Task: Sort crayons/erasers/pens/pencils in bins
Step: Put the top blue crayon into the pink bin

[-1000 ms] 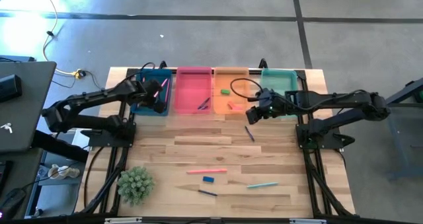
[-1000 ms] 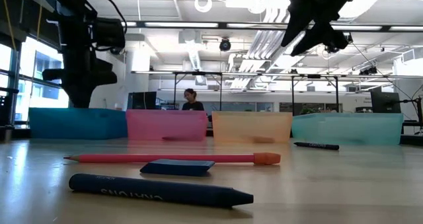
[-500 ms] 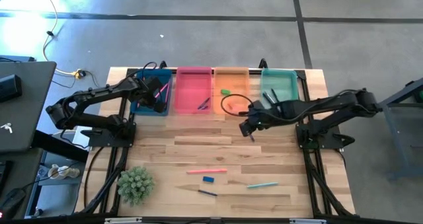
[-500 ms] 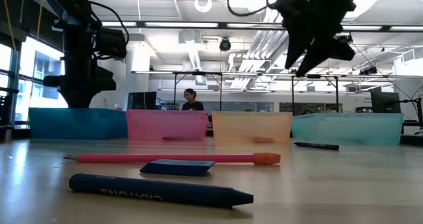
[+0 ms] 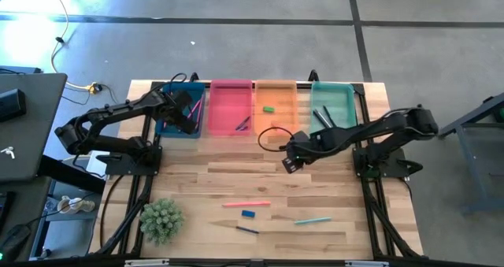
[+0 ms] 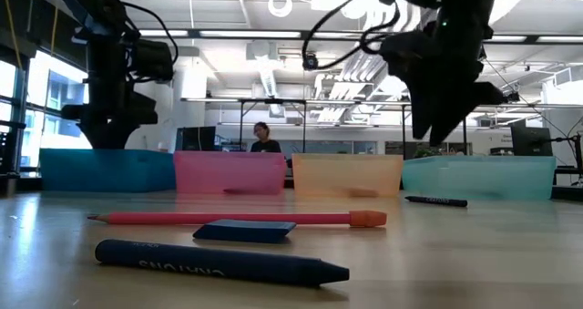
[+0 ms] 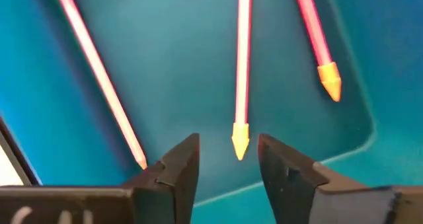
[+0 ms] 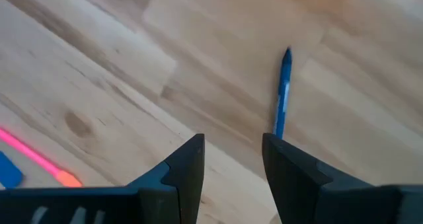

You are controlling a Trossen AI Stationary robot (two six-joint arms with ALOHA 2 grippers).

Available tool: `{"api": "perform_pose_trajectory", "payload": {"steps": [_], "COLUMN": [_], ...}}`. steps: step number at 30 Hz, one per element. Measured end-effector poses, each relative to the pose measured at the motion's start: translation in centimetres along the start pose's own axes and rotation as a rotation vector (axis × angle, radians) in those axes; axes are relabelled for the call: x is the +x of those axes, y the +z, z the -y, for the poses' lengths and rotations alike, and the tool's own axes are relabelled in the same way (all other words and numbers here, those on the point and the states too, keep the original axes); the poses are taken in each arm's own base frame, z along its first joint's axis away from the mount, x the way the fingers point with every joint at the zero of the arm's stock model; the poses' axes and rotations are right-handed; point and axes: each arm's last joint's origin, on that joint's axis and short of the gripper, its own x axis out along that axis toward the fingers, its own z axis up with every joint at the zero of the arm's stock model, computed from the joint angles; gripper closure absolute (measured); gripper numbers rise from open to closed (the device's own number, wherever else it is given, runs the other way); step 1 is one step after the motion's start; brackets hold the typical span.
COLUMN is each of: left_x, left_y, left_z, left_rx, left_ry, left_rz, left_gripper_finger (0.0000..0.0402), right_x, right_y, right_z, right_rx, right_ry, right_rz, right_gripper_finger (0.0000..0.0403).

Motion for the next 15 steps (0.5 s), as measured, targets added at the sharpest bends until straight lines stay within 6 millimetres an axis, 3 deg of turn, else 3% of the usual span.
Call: {"api": "perform_pose_trajectory", "payload": {"steps": [6,15], "left_x": [-1.4,-5.8], "left_y": [1.2,3.9], "left_z": [0.0,-0.1], "left_rx": [0.054,0.113], "left_ry": [-0.107,-0.138], "left_rz": [0.014,0.134], "left_gripper_finger": [0.0241,0.0241], "right_x": [1.7,4.1], "right_y": [-0.2,-0.3], "right_z": [-0.2,0.4], "right_rx": [-0.008,0.01], "right_ry": [-0.036,-0.159], "right_rz": [-0.07,-0.147], "right_gripper_finger": [0.0258,0.0258]}}
